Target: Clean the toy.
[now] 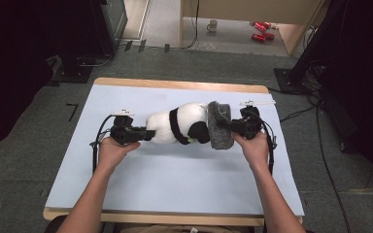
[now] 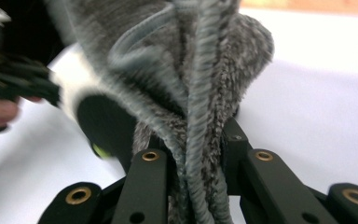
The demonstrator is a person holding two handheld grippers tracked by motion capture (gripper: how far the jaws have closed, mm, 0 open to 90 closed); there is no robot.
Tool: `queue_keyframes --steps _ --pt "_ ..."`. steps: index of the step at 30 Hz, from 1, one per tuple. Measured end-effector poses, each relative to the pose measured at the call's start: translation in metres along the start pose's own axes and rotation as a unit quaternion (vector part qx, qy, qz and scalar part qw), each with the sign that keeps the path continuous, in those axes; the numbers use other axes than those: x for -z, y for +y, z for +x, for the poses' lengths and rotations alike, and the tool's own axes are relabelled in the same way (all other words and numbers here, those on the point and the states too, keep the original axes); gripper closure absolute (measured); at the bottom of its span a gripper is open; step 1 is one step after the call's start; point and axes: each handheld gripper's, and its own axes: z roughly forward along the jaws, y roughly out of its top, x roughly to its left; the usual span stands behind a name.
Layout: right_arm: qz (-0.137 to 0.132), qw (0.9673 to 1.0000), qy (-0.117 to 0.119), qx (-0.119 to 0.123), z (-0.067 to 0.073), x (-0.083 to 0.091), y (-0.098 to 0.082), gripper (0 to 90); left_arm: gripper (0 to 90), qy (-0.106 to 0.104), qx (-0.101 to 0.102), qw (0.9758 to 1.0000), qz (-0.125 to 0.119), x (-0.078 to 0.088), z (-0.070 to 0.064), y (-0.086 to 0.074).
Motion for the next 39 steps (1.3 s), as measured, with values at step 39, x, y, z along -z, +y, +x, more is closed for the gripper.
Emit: queue_keyframes --steps 39 --pt "0.042 0.9974 -0.058 -0.011 -0.021 -0.053 -0.017 77.6 67.8 -0.003 0.016 0.9992 -0.036 -0.004 0.003 -0.006"
